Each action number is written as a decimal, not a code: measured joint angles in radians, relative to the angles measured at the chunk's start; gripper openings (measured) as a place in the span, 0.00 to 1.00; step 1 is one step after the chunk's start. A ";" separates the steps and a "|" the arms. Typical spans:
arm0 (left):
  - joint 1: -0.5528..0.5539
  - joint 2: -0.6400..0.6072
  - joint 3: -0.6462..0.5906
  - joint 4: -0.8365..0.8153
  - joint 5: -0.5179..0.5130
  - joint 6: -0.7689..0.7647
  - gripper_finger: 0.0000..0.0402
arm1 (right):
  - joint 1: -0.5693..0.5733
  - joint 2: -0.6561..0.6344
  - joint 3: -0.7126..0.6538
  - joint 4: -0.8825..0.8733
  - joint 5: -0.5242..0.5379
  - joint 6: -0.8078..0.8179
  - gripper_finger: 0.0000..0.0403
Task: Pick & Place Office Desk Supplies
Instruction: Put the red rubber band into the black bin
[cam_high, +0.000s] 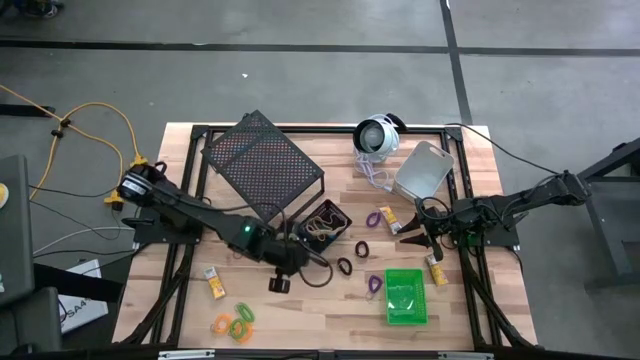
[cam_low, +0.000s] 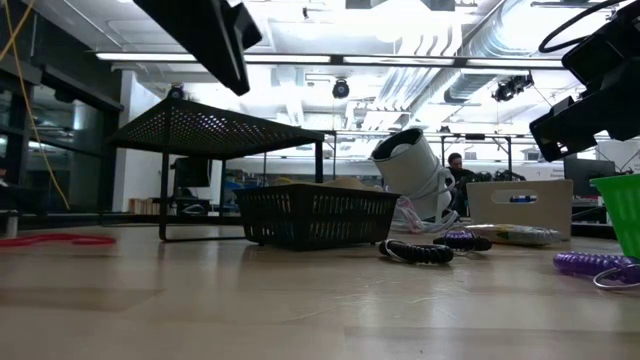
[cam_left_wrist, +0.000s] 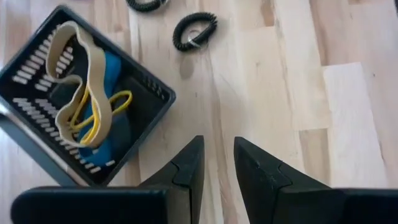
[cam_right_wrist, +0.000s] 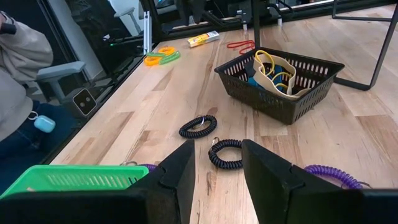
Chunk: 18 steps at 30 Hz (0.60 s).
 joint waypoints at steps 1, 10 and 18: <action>0.000 0.000 0.000 -0.005 0.001 -0.016 0.20 | 0.000 0.000 0.000 0.000 0.000 0.000 0.30; -0.009 -0.010 0.000 -0.114 -0.004 -0.140 0.20 | 0.000 0.000 0.000 0.000 0.000 0.000 0.30; -0.151 -0.069 -0.016 -0.274 -0.173 -0.358 0.20 | 0.000 0.000 0.000 -0.001 0.000 0.000 0.30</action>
